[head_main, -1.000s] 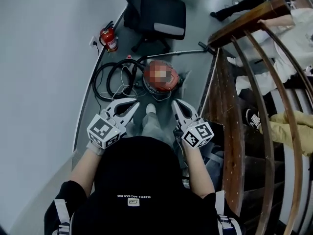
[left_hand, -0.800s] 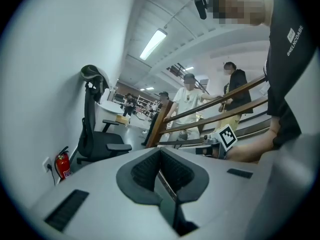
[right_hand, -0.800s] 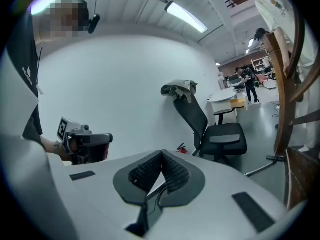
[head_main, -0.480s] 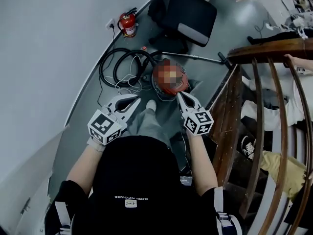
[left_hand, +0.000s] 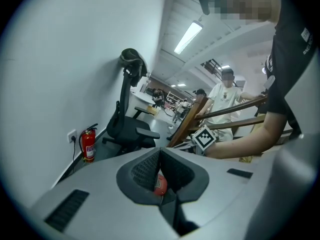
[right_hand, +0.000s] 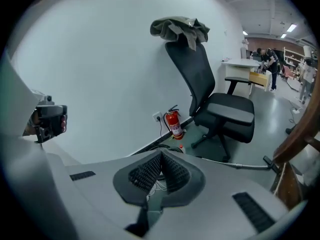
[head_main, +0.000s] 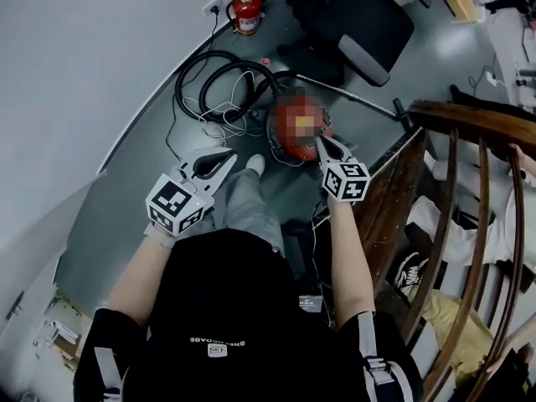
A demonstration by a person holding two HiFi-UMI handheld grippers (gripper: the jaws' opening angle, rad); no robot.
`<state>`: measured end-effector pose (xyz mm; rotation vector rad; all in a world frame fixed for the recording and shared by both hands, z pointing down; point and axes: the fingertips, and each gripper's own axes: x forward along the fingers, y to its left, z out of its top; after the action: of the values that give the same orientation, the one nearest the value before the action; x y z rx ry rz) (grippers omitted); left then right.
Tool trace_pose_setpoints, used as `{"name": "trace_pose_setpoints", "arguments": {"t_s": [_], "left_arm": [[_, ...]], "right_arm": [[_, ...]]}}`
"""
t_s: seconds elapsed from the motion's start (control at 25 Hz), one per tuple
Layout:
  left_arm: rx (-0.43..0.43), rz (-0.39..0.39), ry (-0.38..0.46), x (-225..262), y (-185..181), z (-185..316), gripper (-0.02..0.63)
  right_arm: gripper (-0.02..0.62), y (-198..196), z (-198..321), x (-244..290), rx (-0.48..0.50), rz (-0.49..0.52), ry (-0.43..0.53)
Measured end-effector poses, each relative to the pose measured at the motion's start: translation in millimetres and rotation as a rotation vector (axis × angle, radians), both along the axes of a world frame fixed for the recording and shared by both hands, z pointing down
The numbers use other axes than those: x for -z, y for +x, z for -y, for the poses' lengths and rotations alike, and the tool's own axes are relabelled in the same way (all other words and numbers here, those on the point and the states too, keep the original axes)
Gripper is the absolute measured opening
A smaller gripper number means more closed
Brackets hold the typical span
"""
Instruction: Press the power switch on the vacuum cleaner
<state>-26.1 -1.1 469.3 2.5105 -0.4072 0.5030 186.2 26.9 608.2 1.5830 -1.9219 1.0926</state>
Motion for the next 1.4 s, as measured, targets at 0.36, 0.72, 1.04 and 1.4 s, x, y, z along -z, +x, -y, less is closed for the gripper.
{"name": "trace_pose_setpoints", "arguments": {"t_s": [0.36, 0.72, 1.04, 1.4], "left_arm": [[0.098, 0.031, -0.065, -71.8, -8.2, 1.5, 0.015], [0.160, 0.052, -0.115, -131.3, -18.2, -3.9, 0.015], [0.192, 0.064, -0.141, -172.1, -23.9, -5.2, 0.015], [0.215, 0.050, -0.177, -200.4, -26.0, -8.9, 0.015]], "right_arm": [[0.026, 21.7, 25.3, -118.9, 0.080, -0.041, -0.145], [0.026, 21.8, 39.8, -231.4, 0.147, -0.082, -0.258], [0.026, 30.1, 45.5, -304.2, 0.192, -0.138, -0.341], [0.026, 34.2, 54.3, -351.4, 0.241, -0.190, -0.412]]}}
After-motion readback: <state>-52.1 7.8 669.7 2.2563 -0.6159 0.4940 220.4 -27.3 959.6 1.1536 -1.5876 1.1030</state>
